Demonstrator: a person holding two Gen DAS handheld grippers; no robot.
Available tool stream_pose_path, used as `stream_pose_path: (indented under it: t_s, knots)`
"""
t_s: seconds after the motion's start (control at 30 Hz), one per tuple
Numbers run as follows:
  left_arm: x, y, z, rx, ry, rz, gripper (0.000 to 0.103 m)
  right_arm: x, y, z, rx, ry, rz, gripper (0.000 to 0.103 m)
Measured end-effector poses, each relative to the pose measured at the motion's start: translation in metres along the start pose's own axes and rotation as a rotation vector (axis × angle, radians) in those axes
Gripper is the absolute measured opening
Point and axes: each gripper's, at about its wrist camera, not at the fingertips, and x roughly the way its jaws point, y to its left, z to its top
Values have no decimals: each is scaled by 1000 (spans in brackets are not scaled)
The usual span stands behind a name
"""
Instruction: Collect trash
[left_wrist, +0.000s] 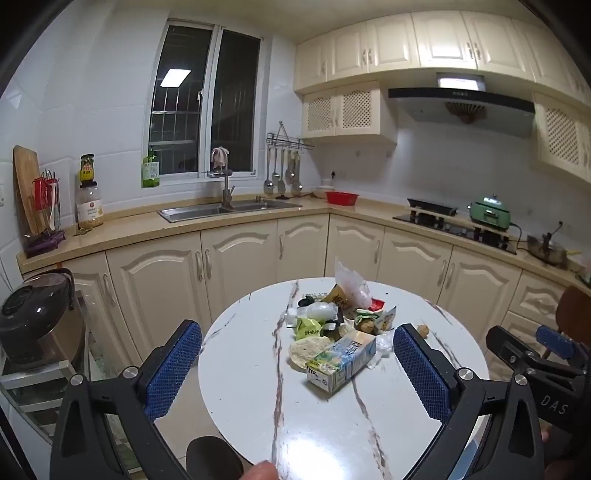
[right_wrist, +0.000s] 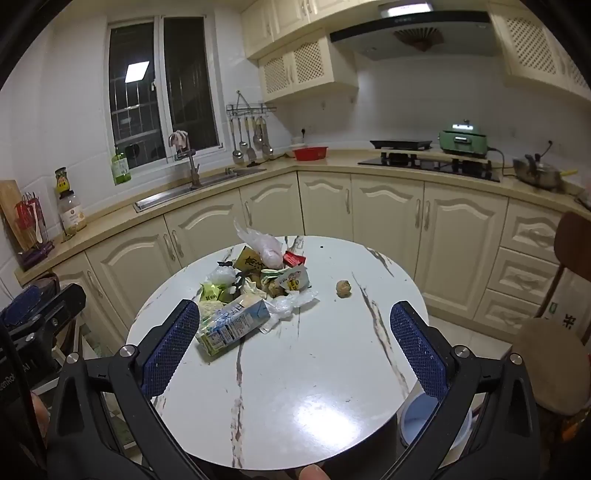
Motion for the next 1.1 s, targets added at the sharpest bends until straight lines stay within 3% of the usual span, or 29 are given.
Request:
stream_pose_path:
  t_s: [0.23,0.63,1.1]
  knots:
    - [-4,13,0,-40,14,-4,102,-5,5,2,-2,-10,4,103]
    - [-1,4,0,-13,8,40,102,-5,7,6,-23,-11,-8,103]
    - [-1,9,5,-9,-17,34,102,-10,15,21,-68,-56,-35,103]
